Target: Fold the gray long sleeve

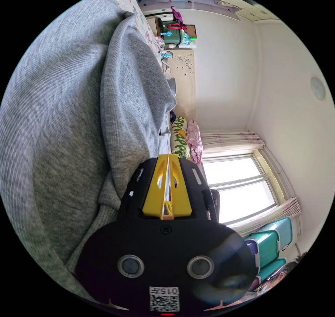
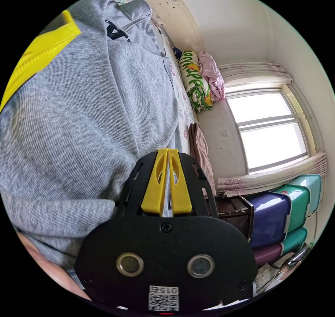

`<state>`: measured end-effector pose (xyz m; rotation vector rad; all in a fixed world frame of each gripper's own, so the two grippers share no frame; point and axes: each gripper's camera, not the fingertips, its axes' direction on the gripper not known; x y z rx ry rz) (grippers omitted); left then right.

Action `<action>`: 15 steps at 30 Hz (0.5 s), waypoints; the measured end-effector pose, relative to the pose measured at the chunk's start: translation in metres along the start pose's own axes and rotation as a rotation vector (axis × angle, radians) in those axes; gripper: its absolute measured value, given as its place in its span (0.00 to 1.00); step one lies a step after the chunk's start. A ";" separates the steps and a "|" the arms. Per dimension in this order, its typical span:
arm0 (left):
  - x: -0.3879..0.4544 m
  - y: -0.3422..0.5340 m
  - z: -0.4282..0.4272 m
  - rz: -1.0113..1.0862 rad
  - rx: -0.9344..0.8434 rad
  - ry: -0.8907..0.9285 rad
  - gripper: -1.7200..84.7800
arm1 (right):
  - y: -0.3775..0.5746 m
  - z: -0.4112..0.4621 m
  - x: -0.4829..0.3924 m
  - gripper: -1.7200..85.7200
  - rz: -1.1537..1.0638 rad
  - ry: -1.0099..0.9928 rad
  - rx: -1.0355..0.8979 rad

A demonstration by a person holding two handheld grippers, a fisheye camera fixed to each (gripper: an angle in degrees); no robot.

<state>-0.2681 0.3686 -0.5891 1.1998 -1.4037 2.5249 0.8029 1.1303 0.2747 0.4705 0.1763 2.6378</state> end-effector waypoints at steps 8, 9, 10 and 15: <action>0.003 -0.001 0.001 -0.014 0.004 -0.003 0.01 | 0.001 -0.003 0.004 0.01 -0.017 0.006 -0.007; 0.003 -0.002 0.001 -0.016 0.004 -0.003 0.01 | 0.001 -0.003 0.004 0.01 -0.018 0.007 -0.008; 0.003 -0.002 0.001 -0.018 0.004 -0.003 0.01 | 0.001 -0.004 0.005 0.01 -0.020 0.007 -0.009; 0.005 -0.003 0.001 -0.021 0.005 -0.002 0.01 | 0.001 -0.005 0.007 0.01 -0.023 0.009 -0.012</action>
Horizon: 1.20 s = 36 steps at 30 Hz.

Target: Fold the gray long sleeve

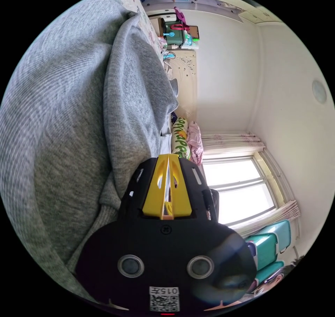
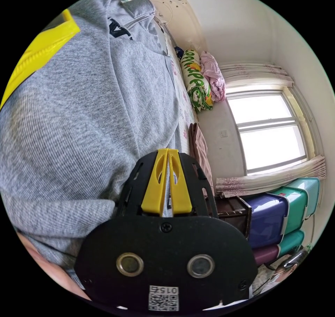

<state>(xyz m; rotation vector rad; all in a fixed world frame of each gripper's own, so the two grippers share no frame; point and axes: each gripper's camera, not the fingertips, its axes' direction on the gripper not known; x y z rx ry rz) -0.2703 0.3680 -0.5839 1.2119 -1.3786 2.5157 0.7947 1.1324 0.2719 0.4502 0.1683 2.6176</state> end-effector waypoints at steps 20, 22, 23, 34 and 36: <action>0.006 -0.001 -0.003 -0.009 0.005 0.004 0.01 | -0.002 -0.004 0.005 0.01 -0.014 0.007 -0.007; 0.007 -0.001 -0.003 -0.010 0.005 0.006 0.01 | -0.002 -0.004 0.005 0.01 -0.015 0.007 -0.008; 0.007 -0.001 -0.003 -0.012 0.005 0.008 0.01 | -0.003 -0.004 0.005 0.01 -0.017 0.008 -0.009; 0.008 0.000 -0.005 -0.011 0.006 0.013 0.01 | -0.006 -0.003 0.003 0.01 -0.020 0.010 -0.009; 0.008 0.000 -0.006 -0.011 0.007 0.014 0.01 | -0.007 -0.002 0.003 0.01 -0.020 0.010 -0.009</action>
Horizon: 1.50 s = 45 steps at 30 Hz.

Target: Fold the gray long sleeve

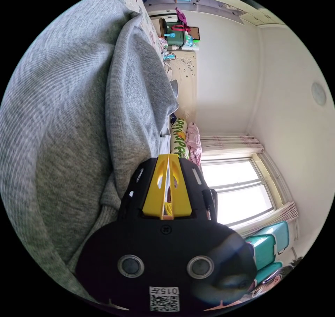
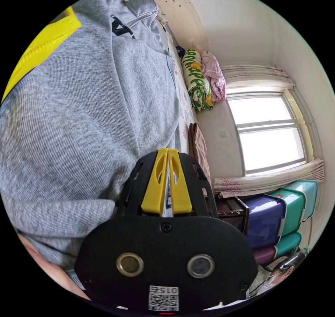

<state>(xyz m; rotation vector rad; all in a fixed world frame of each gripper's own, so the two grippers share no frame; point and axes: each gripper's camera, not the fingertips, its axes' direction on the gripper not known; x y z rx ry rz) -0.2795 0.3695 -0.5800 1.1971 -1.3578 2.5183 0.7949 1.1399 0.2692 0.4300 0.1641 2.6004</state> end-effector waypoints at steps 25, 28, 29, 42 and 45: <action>0.000 0.003 -0.001 0.004 0.000 0.014 0.01 | -0.017 0.009 -0.017 0.01 0.008 -0.003 0.003; 0.000 0.003 -0.001 0.004 0.000 0.014 0.01 | -0.019 0.009 -0.021 0.01 0.008 -0.003 0.003; 0.000 0.003 -0.001 0.004 0.000 0.015 0.01 | -0.020 0.010 -0.022 0.01 0.008 -0.003 0.004; -0.002 0.003 0.001 0.005 0.000 0.016 0.01 | -0.031 0.010 -0.042 0.01 0.010 -0.004 0.005; -0.003 0.003 0.001 0.004 0.000 0.016 0.01 | -0.033 0.009 -0.047 0.01 0.009 -0.004 0.005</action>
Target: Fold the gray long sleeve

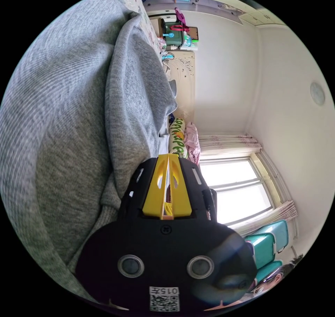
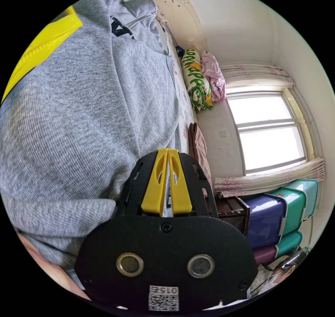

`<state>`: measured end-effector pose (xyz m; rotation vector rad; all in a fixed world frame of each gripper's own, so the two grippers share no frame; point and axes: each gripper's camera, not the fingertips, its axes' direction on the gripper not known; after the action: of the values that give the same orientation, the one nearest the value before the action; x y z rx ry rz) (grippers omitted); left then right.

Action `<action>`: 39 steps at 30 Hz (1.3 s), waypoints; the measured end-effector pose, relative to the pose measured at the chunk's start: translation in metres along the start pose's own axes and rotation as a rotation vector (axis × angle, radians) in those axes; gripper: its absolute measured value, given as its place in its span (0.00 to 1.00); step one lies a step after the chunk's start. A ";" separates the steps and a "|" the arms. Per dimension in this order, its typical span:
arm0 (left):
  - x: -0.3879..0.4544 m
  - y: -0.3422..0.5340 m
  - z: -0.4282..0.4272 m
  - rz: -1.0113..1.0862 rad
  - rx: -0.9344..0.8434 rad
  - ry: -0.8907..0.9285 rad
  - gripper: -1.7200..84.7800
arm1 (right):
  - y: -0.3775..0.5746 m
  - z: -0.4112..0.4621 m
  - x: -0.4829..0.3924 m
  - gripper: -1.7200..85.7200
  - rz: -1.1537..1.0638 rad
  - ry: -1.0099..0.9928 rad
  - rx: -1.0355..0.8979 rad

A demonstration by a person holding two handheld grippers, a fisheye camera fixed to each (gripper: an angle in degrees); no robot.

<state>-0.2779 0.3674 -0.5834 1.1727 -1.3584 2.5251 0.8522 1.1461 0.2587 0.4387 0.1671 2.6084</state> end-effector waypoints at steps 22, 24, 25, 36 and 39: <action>-0.012 -0.002 0.000 0.002 0.000 0.005 0.01 | -0.006 -0.019 -0.047 0.01 0.007 -0.006 0.002; -0.014 -0.003 -0.001 0.003 0.000 0.005 0.01 | -0.005 -0.021 -0.051 0.01 0.008 -0.006 0.002; -0.015 -0.003 -0.001 0.003 -0.001 0.006 0.01 | -0.004 -0.023 -0.054 0.01 0.010 -0.007 0.002; -0.027 -0.004 -0.008 0.036 -0.006 0.030 0.01 | 0.011 -0.045 -0.072 0.01 0.053 -0.031 0.022; -0.031 -0.005 -0.011 0.054 -0.008 0.048 0.01 | 0.018 -0.052 -0.075 0.01 0.080 -0.044 0.030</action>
<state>-0.2607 0.3873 -0.6031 1.0808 -1.4065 2.5639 0.8891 1.0919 0.1921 0.5233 0.1775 2.6754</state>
